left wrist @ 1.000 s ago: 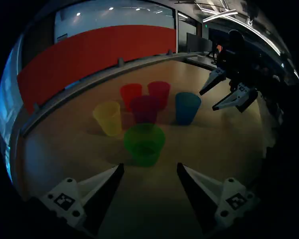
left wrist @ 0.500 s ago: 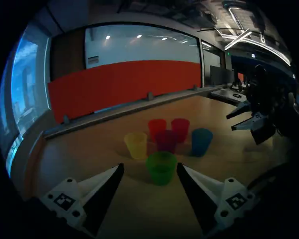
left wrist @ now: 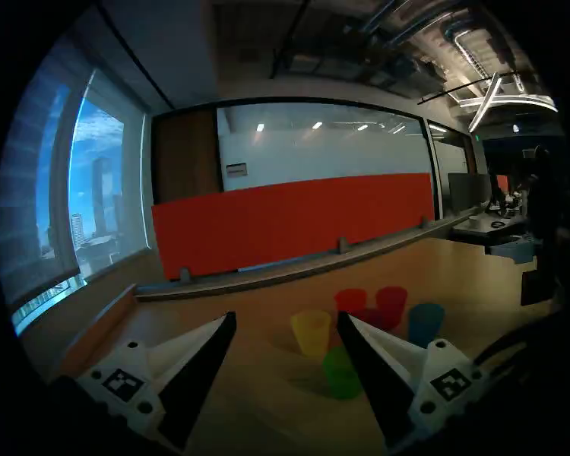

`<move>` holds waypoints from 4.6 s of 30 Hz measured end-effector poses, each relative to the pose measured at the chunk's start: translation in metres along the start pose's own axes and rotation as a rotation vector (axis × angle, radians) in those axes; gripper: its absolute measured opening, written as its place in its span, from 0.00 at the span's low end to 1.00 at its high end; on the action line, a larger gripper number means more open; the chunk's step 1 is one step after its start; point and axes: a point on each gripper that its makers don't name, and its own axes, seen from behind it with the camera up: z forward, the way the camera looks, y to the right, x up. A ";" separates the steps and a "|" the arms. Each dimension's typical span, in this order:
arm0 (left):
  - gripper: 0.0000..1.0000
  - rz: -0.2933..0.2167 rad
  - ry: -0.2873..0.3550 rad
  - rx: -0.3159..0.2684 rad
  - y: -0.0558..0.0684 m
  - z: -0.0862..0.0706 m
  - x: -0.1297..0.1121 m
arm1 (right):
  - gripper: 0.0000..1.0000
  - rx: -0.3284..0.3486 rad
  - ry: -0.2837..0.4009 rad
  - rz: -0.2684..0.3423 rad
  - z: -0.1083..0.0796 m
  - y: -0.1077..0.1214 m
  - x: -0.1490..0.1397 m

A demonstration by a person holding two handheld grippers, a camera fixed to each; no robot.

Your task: Pour water

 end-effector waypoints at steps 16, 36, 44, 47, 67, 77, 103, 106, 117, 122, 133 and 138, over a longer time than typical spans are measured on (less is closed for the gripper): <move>0.99 -0.032 0.075 0.156 -0.017 0.006 -0.006 | 1.00 -0.183 0.118 0.111 0.003 0.036 0.018; 0.99 -0.044 0.126 0.237 -0.015 0.025 -0.036 | 0.99 -0.245 0.102 0.170 0.007 0.056 0.007; 0.98 -0.087 0.124 0.258 -0.026 0.025 -0.053 | 1.00 -0.246 0.080 0.173 0.009 0.056 -0.001; 0.99 -0.104 0.125 0.258 -0.028 0.027 -0.058 | 0.99 -0.245 0.077 0.169 0.009 0.055 -0.002; 0.99 -0.137 0.088 0.262 -0.037 0.033 -0.079 | 1.00 -0.231 0.071 0.159 0.012 0.048 0.001; 0.99 -0.140 0.061 0.255 -0.035 0.037 -0.086 | 1.00 -0.225 0.074 0.152 0.011 0.046 0.001; 0.98 -0.138 0.059 0.254 -0.035 0.036 -0.086 | 0.99 -0.221 0.199 0.114 0.036 0.042 -0.004; 0.99 -0.138 0.059 0.254 -0.034 0.036 -0.087 | 1.00 -0.216 0.191 0.116 0.036 0.046 -0.014; 0.99 -0.139 0.060 0.254 -0.035 0.037 -0.087 | 0.99 -0.223 0.188 0.117 0.039 0.055 -0.030; 0.99 -0.138 0.060 0.254 -0.035 0.037 -0.087 | 0.99 -0.227 0.186 0.113 0.039 0.059 -0.034; 0.98 -0.138 0.060 0.254 -0.035 0.037 -0.087 | 1.00 -0.232 0.182 0.133 0.039 0.068 -0.041; 0.98 -0.138 0.060 0.254 -0.035 0.037 -0.087 | 0.99 -0.233 0.172 0.122 0.039 0.069 -0.044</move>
